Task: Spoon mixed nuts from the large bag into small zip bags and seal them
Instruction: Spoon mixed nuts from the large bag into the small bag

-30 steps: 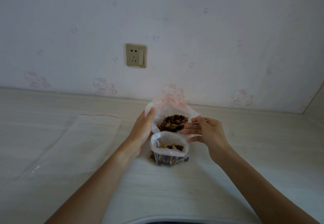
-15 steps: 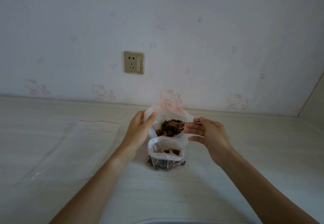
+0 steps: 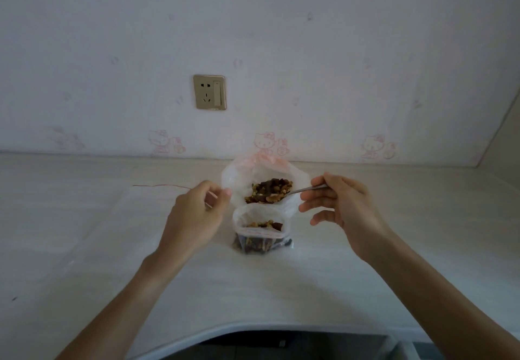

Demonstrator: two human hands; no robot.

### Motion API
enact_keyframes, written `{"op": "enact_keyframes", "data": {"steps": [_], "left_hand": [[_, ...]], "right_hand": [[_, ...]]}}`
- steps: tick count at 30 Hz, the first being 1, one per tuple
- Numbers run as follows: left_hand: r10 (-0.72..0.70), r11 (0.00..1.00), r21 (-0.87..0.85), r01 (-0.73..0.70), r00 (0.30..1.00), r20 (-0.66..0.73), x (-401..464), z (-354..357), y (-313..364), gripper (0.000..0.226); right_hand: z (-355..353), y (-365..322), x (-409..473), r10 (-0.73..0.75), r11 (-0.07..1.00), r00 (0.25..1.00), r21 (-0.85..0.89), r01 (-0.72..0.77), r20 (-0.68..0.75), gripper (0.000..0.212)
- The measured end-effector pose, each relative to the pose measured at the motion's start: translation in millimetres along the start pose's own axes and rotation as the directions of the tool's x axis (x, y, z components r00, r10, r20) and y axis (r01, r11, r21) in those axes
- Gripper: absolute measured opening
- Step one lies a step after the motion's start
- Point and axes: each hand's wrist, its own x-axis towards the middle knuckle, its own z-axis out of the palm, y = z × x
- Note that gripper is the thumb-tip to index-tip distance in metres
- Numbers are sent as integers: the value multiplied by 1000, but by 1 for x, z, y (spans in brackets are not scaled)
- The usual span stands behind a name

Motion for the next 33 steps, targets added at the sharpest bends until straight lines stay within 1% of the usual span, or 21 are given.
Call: {"op": "enact_keyframes", "data": {"steps": [2,3,5,7,8,10,12,14,15,16,17,18,19,21,24,27,30,32,33], "left_hand": [[-9,992,124,-6,993,120,-12,0,3,38],[-11,991,135,-10,988,155,-16,1,5,40],[-11,998,64,-1,982,191,-18,4,9,34],[-10,1000,-12,12,980,198,-18,7,13,26],[-3,999,-33,9,982,190,-17,8,15,23],[26,999,-38,-20,987,158,-15,9,18,19],[57,998,-29,-54,990,131,-14,8,19,16],[82,997,-9,-81,990,116,-13,7,19,15],[95,995,4,-96,989,112,-13,6,19,14],[107,994,13,-109,988,108,-13,5,18,14],[119,992,18,-122,987,104,-14,5,17,15],[128,991,23,-131,987,102,-14,4,17,15],[130,991,28,-134,986,103,-13,3,16,15],[115,992,35,-119,987,110,-13,3,14,15],[73,997,26,-77,989,129,-11,3,9,22],[-23,999,-34,27,993,114,-6,1,2,35],[-193,977,-78,199,978,85,9,2,-5,42],[-289,951,-82,298,951,107,20,7,-8,49],[-312,941,-94,324,942,126,24,10,-8,52]], "right_hand": [[1,3,-5,3,999,1000,-38,-2,18,36],[2,4,-7,2,998,1000,-61,0,29,36],[5,7,-11,-5,993,999,-115,11,47,36],[10,9,-14,-33,985,996,-166,47,84,35],[12,10,-15,-63,977,991,-196,85,118,35],[14,12,-17,-156,929,964,-299,217,214,32],[13,13,-18,-256,814,910,-434,385,328,30],[9,11,-20,-336,630,830,-548,549,445,31],[7,10,-22,-363,535,784,-577,618,504,34],[6,8,-23,-379,452,743,-590,669,552,36],[5,7,-24,-388,392,712,-595,702,585,39],[4,6,-24,-392,369,697,-592,717,600,41],[4,5,-24,-392,389,701,-583,713,595,41],[4,5,-22,-392,524,752,-543,656,531,35],[4,7,-17,-397,724,848,-449,524,351,29],[5,8,-9,-326,882,927,-293,368,183,31],[6,7,0,-206,965,978,-156,209,40,34],[7,7,6,-144,983,989,-118,140,-24,35],[7,8,10,-124,986,991,-118,118,-45,35]]}}
